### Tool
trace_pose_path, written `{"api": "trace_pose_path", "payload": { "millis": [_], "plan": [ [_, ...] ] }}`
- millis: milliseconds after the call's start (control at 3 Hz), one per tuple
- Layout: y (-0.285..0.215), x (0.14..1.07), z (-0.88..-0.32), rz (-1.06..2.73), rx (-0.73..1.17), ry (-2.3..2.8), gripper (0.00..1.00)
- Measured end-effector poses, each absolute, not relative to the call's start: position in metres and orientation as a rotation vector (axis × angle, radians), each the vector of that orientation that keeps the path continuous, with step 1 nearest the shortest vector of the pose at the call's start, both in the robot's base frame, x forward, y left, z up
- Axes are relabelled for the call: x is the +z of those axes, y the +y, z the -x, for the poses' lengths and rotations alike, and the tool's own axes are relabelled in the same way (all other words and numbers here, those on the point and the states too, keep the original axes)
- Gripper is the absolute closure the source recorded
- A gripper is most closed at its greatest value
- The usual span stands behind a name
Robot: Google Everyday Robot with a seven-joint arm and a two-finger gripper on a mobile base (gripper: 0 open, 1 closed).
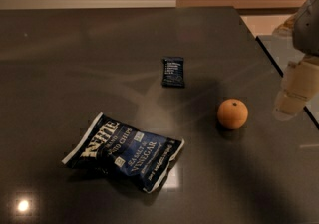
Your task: Move orange near blue chip bag
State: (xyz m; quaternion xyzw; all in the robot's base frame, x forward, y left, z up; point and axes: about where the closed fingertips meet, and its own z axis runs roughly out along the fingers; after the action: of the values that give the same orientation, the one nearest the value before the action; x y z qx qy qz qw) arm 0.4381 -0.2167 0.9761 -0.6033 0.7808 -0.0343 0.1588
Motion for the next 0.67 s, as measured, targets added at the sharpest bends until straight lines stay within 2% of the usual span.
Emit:
{"api": "trace_pose_path", "payload": {
  "millis": [667],
  "plan": [
    [-0.2127, 0.9729, -0.4393, 1.737, -0.068, 2.208, 0.00]
  ]
}}
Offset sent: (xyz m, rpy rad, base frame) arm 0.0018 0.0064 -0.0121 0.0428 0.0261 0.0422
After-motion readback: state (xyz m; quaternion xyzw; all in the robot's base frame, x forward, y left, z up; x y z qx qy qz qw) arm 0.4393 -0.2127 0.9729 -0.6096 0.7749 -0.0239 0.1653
